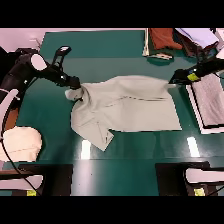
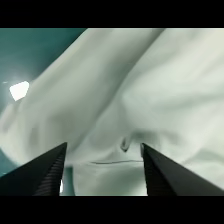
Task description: Fold the shirts.
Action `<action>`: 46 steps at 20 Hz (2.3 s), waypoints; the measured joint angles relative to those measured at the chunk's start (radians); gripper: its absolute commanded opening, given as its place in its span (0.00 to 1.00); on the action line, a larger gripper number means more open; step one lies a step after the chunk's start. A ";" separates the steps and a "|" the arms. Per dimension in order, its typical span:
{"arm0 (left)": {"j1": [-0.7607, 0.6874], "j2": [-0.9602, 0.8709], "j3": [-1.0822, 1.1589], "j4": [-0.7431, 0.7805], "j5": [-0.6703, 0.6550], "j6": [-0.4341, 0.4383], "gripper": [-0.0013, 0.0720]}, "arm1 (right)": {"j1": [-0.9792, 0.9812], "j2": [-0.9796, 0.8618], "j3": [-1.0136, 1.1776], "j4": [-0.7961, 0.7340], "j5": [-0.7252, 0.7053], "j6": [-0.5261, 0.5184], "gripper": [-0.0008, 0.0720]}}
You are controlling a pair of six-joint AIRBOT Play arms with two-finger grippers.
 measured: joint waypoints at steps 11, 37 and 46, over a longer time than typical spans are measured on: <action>0.237 0.294 -0.392 -0.117 -0.114 -0.060 0.77 | -0.031 0.214 -0.124 0.083 0.029 -0.027 0.54; 0.097 0.413 -0.629 -0.388 0.093 -0.011 0.05 | -0.373 0.369 -0.541 0.129 0.084 -0.097 0.55; 0.097 0.418 -0.594 -0.384 0.080 0.002 0.05 | -0.584 0.223 -0.824 0.152 0.003 -0.142 0.54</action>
